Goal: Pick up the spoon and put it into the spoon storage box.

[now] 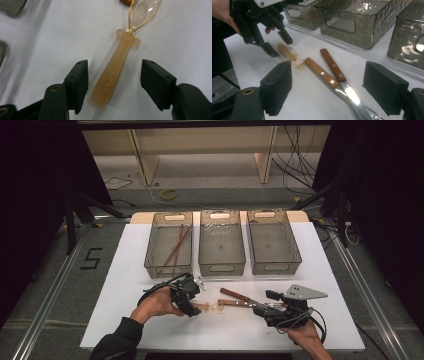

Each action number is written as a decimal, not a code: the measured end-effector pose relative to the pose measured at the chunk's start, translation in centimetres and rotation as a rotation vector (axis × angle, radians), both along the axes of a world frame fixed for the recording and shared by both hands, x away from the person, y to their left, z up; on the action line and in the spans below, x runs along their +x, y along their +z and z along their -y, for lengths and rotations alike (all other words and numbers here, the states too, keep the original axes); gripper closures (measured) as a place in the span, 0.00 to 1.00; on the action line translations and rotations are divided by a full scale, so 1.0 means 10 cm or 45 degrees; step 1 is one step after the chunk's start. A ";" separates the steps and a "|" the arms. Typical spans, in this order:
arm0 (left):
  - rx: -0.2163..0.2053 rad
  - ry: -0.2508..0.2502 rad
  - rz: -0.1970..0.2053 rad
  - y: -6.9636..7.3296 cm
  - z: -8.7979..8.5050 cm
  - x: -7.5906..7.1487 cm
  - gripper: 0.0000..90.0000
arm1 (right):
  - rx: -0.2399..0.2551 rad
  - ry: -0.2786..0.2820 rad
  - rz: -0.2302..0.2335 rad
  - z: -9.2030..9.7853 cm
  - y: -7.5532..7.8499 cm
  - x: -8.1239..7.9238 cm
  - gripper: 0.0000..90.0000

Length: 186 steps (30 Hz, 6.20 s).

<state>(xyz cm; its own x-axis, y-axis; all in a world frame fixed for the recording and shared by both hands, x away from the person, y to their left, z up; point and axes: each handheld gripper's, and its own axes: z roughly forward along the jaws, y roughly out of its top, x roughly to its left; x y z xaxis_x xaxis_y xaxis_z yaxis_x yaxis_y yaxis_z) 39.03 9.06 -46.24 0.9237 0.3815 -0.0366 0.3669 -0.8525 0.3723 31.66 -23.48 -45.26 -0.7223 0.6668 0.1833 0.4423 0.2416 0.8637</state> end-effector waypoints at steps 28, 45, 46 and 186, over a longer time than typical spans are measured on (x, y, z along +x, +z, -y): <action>0.081 -0.190 0.071 -0.06 -0.02 -0.04 0.82 | -0.008 0.001 0.009 -0.02 0.01 -0.02 0.27; -0.049 -0.071 0.086 0.13 -0.15 -0.02 0.83 | -0.007 -0.001 0.011 -0.02 0.02 -0.02 0.27; -0.063 -0.060 0.088 0.15 -0.15 -0.01 0.83 | -0.008 0.000 0.011 -0.02 0.02 -0.02 0.27; -0.504 0.652 0.084 0.41 0.29 1.42 0.82 | 0.004 0.013 -0.001 -0.01 0.01 -0.02 0.27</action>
<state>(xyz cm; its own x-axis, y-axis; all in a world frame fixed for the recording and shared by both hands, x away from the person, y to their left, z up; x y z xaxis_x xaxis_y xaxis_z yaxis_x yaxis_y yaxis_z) 53.19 6.17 -42.11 0.6335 0.7435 -0.2143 0.6561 -0.3692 0.6582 31.49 -23.36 -45.15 -0.7287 0.6590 0.1865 0.4409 0.2430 0.8641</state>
